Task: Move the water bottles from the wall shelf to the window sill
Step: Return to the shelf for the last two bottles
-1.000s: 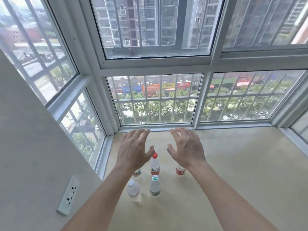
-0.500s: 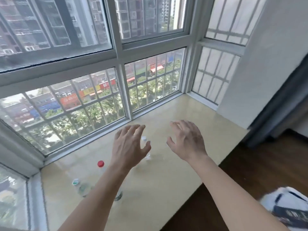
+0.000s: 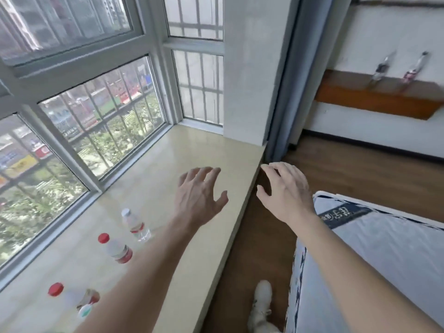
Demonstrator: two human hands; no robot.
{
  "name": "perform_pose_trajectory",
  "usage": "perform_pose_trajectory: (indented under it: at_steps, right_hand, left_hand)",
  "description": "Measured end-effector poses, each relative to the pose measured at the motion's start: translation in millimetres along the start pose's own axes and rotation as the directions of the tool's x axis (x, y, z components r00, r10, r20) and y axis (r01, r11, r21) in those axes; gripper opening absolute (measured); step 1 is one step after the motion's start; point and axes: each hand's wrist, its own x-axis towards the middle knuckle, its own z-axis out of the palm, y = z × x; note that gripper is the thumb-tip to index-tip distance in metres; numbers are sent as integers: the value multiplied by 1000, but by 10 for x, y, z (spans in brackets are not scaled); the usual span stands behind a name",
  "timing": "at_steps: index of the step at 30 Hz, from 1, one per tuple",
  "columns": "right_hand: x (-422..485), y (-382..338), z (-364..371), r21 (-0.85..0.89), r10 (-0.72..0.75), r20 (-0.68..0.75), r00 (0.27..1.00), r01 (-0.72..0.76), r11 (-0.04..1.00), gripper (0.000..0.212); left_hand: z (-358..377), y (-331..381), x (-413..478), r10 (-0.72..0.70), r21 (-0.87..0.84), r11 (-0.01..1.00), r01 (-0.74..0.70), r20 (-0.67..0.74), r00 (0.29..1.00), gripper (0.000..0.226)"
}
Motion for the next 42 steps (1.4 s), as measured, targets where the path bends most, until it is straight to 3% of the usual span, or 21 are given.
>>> perform_pose_trajectory:
  at_steps: [9,21,34,42]
  right_hand:
    - [383,1172,254,-3,138,-62,989,-138,990,43]
    - [1695,3014,571,3,249,-63,966,-249,968,40]
    - [2551,4224,870,-29,354,-31,935,-355,934,42]
    - [3519,4989,1187,-97,441,-12,898,-440,893,43]
  left_hand:
    - [607,803,1191,163,-33,986,-163,10,987,60]
    - [1417,1956,3275,243,-38,970,-242,43,969,57]
    - [2072,2623,4686,338,-31,941,-337,58,939,58]
    - [2574,2897,5989,405,-114,911,-396,66,912,59]
